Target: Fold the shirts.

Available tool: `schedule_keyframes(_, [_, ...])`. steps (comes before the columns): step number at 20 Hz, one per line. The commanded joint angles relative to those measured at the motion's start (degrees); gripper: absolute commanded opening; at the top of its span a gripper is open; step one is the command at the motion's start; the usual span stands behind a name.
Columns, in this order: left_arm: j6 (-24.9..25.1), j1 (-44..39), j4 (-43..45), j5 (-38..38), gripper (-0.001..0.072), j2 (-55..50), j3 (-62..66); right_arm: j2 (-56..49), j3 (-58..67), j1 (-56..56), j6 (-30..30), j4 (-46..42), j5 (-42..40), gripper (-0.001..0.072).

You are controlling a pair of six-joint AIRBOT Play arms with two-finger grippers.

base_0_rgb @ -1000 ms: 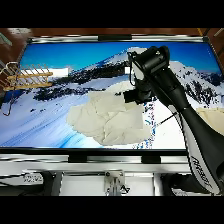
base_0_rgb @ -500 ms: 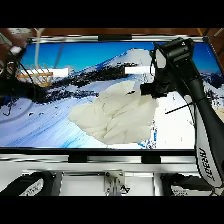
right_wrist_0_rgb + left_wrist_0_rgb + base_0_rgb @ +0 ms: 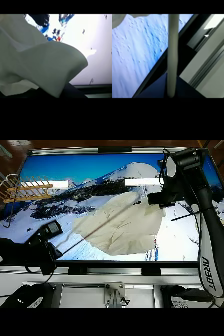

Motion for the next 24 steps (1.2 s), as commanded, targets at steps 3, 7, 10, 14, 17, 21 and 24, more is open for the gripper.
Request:
schedule_keyframes(3, [0.8,-5.8,5.8,8.1,0.0052,-2.9,-2.6,1.8,0.9,0.0,-1.1,0.6,0.3,0.0079])
schedule_keyframes(7, [1.1,-5.8,5.9,16.2,0.0052,-7.9,-2.6,4.6,1.2,0.0,-0.8,2.5,0.6,0.0079])
schedule_keyframes(10, [2.0,-5.8,5.9,18.4,0.0052,-8.7,-2.5,5.0,1.2,0.0,-0.7,3.9,0.5,0.0079])
schedule_keyframes(14, [2.0,-5.8,6.8,17.0,0.0052,-6.8,-1.7,5.0,1.2,0.0,-0.7,0.8,0.5,0.0079])
schedule_keyframes(17, [1.9,-5.8,11.8,9.8,0.0052,-4.1,0.0,5.0,1.2,0.0,-0.8,-0.9,0.8,0.0079])
schedule_keyframes(21, [1.5,-5.8,10.6,6.6,0.0052,-1.4,-0.3,5.0,1.2,0.0,-0.6,-1.0,0.8,0.0079])
schedule_keyframes(24, [1.5,-5.8,8.2,9.5,0.0052,-1.4,-1.1,5.0,1.2,0.0,-0.3,-0.6,1.1,0.0079])
